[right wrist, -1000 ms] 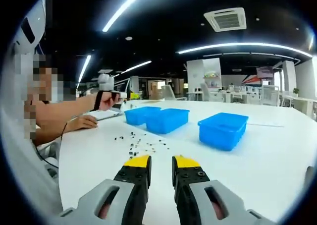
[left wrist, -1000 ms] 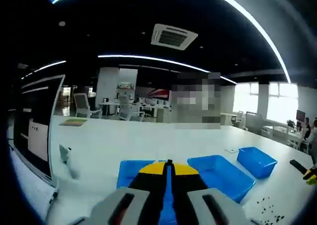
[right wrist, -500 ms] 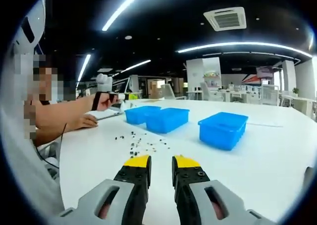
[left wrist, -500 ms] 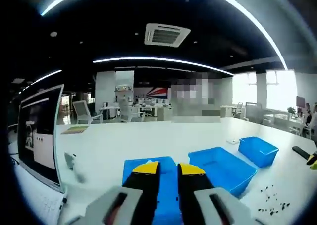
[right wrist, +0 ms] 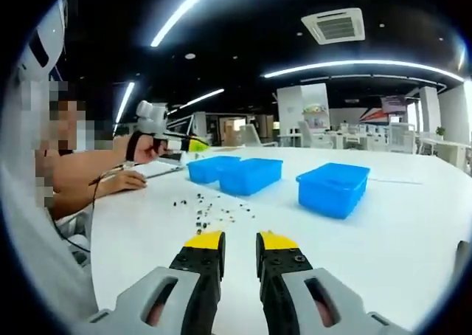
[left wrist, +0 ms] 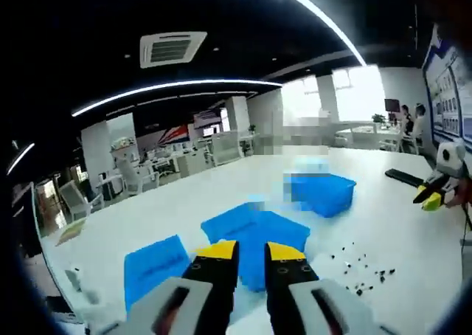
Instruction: Pick up the resistors one by one and place each resistor into its matching bin, sorting the parts by color and model until every resistor is separated into the correct bin for its type
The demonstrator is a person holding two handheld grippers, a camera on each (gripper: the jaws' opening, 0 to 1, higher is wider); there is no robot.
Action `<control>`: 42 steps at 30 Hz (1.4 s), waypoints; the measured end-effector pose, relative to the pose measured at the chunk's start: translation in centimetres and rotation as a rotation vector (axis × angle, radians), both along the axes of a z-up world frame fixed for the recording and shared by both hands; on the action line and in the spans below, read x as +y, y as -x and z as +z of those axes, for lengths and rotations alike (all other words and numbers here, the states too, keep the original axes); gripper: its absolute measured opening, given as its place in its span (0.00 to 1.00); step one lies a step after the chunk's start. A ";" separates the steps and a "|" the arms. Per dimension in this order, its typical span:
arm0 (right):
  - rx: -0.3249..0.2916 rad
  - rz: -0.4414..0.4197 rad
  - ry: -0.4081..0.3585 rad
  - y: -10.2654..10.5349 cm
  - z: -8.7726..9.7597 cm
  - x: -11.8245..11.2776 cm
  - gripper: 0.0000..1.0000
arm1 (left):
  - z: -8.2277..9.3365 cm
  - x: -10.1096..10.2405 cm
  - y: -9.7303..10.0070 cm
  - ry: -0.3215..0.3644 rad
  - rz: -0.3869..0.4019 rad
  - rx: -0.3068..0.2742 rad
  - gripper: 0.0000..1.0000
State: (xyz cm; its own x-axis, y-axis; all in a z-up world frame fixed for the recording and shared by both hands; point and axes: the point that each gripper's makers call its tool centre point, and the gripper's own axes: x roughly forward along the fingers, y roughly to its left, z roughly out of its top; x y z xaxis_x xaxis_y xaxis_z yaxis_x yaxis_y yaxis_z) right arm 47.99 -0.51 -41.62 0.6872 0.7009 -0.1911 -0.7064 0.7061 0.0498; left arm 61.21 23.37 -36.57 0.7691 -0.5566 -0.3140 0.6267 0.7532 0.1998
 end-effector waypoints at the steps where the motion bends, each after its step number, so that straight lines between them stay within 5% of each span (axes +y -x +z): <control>1: 0.000 0.000 0.001 0.0 0.0 -0.1 0.19 | -0.1 -1.4 0.8 -0.054 -0.086 -0.011 0.17; 6: 0.000 -0.005 0.008 -0.2 0.0 -0.5 0.19 | -2.1 -8.0 6.2 -0.196 -0.458 0.028 0.13; 10: -0.004 -0.003 0.009 0.1 0.2 -0.6 0.19 | -4.8 -10.3 8.5 -0.318 -0.612 0.074 0.13; 14: -0.002 -0.011 0.010 0.2 0.1 -1.0 0.19 | -6.8 -12.5 12.2 -0.406 -0.849 0.152 0.14; 17: 0.000 -0.017 0.013 0.4 0.0 -1.2 0.19 | -8.2 -12.9 13.7 -0.505 -0.940 0.191 0.14; 21: 0.004 -0.031 0.009 0.5 -0.1 -1.6 0.19 | -10.2 -12.9 13.6 -0.636 -0.964 0.229 0.14; 29: 0.008 -0.042 0.004 0.7 -0.2 -2.2 0.19 | -11.2 -13.5 12.8 -0.647 -0.977 0.243 0.12; 37: 0.013 -0.050 -0.003 0.7 -0.3 -2.4 0.19 | -11.2 -13.4 12.6 -0.613 -0.964 0.254 0.07; 42: 0.022 -0.044 -0.003 0.8 -0.7 -2.3 0.19 | -9.8 -13.6 13.1 -0.518 -0.972 0.243 0.04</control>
